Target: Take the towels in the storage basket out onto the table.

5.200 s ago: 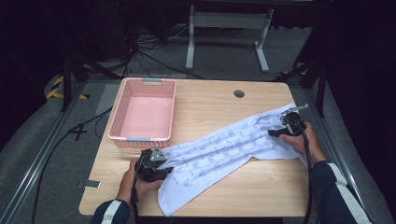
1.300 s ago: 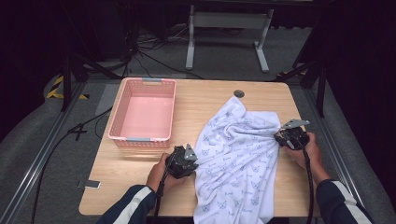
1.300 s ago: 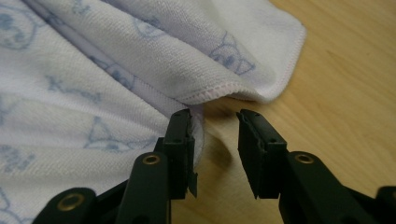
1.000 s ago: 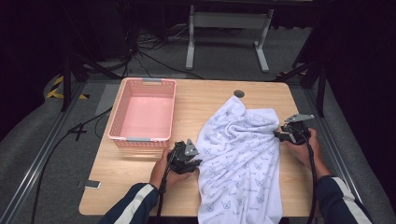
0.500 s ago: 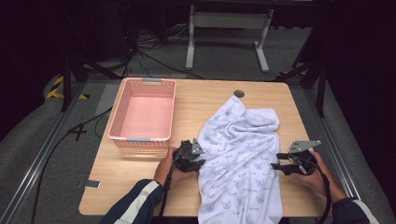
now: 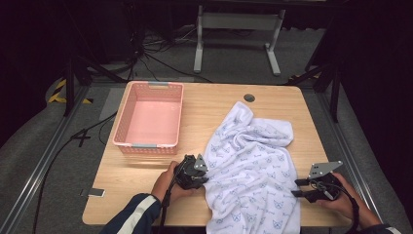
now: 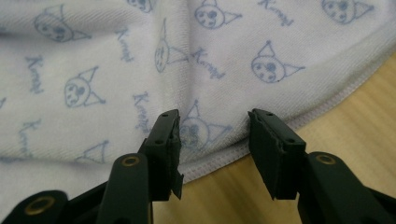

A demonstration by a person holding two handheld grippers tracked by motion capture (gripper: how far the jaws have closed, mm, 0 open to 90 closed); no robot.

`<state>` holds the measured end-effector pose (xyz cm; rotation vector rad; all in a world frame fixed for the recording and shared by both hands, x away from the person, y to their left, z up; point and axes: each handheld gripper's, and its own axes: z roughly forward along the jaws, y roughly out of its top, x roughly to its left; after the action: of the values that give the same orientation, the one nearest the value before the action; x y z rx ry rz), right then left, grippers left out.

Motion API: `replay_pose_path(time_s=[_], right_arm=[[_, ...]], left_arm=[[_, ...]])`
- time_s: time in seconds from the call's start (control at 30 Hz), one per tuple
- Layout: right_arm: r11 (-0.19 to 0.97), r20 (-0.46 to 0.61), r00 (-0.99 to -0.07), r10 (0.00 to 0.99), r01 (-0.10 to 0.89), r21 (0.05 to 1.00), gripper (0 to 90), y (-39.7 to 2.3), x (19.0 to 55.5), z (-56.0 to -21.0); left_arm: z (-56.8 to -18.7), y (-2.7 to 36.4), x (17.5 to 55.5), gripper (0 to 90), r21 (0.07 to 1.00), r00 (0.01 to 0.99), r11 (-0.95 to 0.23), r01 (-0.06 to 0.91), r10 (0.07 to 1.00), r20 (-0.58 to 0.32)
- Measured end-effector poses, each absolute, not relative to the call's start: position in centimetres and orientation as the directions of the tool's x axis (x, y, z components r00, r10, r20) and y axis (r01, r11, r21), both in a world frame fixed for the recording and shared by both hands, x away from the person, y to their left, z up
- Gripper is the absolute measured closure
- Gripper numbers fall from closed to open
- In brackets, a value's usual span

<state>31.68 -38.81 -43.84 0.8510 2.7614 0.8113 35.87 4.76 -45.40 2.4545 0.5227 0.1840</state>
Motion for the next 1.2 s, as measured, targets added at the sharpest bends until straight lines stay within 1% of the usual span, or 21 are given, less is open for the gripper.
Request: replay_pose_path(time_s=[0.03,0.13,0.17,0.2,0.23,0.27,0.3,0.33,0.43,0.47,0.6,0.63,0.77,0.9,0.93,0.97,1.03,1.07,1.1,1.17,1.2], right_arm=[[0.697,0.024,-0.833,0.553,0.479,0.533,52.9,-38.8,31.7,-43.6],[0.631,0.004,-0.795,0.607,0.484,0.606,53.0,-39.2,32.8,-42.5],[0.591,-0.016,-0.760,0.649,0.491,0.641,51.1,-39.3,33.7,-42.0],[0.556,-0.036,-0.722,0.691,0.498,0.665,51.7,-39.4,34.7,-41.7],[0.556,-0.036,-0.722,0.691,0.498,0.665,51.7,-39.4,34.7,-41.7],[0.507,-0.062,-0.660,0.748,0.510,0.695,52.0,-39.8,37.4,-41.4],[0.507,-0.062,-0.660,0.748,0.510,0.695,52.0,-39.8,37.4,-41.4],[0.464,-0.074,-0.604,0.793,0.521,0.716,49.8,-40.1,39.9,-41.3],[0.390,-0.058,-0.525,0.849,0.550,0.738,48.9,-40.6,44.1,-41.5],[0.390,-0.058,-0.525,0.849,0.550,0.738,48.9,-40.6,44.1,-41.5],[0.343,-0.057,-0.437,0.898,0.612,0.713,45.7,-40.9,48.4,-42.5],[0.320,-0.030,-0.423,0.906,0.635,0.703,44.7,-40.9,49.1,-42.8],[0.320,-0.042,-0.394,0.918,0.675,0.665,41.2,-40.5,50.6,-44.4],[0.322,-0.044,-0.393,0.919,0.679,0.660,39.9,-40.2,50.8,-44.8],[0.324,-0.047,-0.394,0.918,0.675,0.663,41.8,-40.2,50.8,-44.8],[0.325,-0.034,-0.405,0.914,0.676,0.661,47.7,-40.2,50.8,-44.8],[0.328,-0.019,-0.422,0.906,0.675,0.661,53.9,-40.2,50.8,-44.7],[0.334,-0.017,-0.430,0.903,0.674,0.659,59.3,-40.1,50.8,-44.7],[0.343,-0.015,-0.442,0.897,0.672,0.656,67.2,-40.1,50.7,-44.6],[0.347,-0.011,-0.450,0.893,0.673,0.654,73.0,-40.1,50.7,-44.6],[0.353,-0.011,-0.455,0.890,0.674,0.649,80.7,-40.0,50.6,-44.5]], left_arm=[[-45.4,4.8,35.9,64.3,0.599,0.912,-0.733,0.324,0.410,0.008],[-45.1,3.7,36.7,59.4,0.632,0.900,-0.702,0.327,0.436,0.019],[-45.1,3.7,36.7,56.1,0.632,0.900,-0.702,0.327,0.436,0.019],[-44.7,2.8,37.9,52.9,0.671,0.880,-0.659,0.341,0.475,0.020],[-44.7,2.8,37.9,50.2,0.671,0.880,-0.659,0.341,0.475,0.020],[-44.2,1.6,39.5,47.1,0.696,0.857,-0.614,0.373,0.515,-0.005],[-44.2,1.6,39.5,45.4,0.696,0.857,-0.614,0.373,0.515,-0.005],[-43.7,0.5,41.0,45.2,0.715,0.849,-0.603,0.353,0.528,0.026],[-42.9,-1.2,44.3,43.9,0.743,0.820,-0.559,0.368,0.572,0.023],[-42.9,-1.2,44.3,43.8,0.743,0.820,-0.559,0.368,0.572,0.023],[-42.7,-2.0,49.1,45.7,0.752,0.747,-0.503,0.426,0.665,0.022],[-43.0,-2.2,50.3,48.5,0.748,0.732,-0.477,0.462,0.681,-0.018],[-44.6,-2.6,53.5,49.5,0.700,0.662,-0.463,0.543,0.749,-0.018],[-45.9,-2.8,54.9,51.1,0.682,0.671,-0.469,0.561,0.740,-0.043],[-46.0,-2.9,55.0,51.1,0.687,0.676,-0.463,0.560,0.735,-0.056],[-46.0,-3.0,55.0,54.2,0.689,0.685,-0.466,0.556,0.726,-0.063],[-45.9,-3.1,54.9,63.0,0.681,0.706,-0.493,0.541,0.707,-0.049],[-45.9,-3.1,54.8,68.0,0.682,0.711,-0.490,0.543,0.701,-0.062],[-45.9,-3.1,54.8,76.8,0.680,0.721,-0.502,0.535,0.690,-0.058],[-45.7,-3.2,54.7,82.7,0.674,0.721,-0.511,0.533,0.691,-0.046],[-45.7,-3.1,54.6,84.5,0.675,0.705,-0.501,0.542,0.708,-0.040]])
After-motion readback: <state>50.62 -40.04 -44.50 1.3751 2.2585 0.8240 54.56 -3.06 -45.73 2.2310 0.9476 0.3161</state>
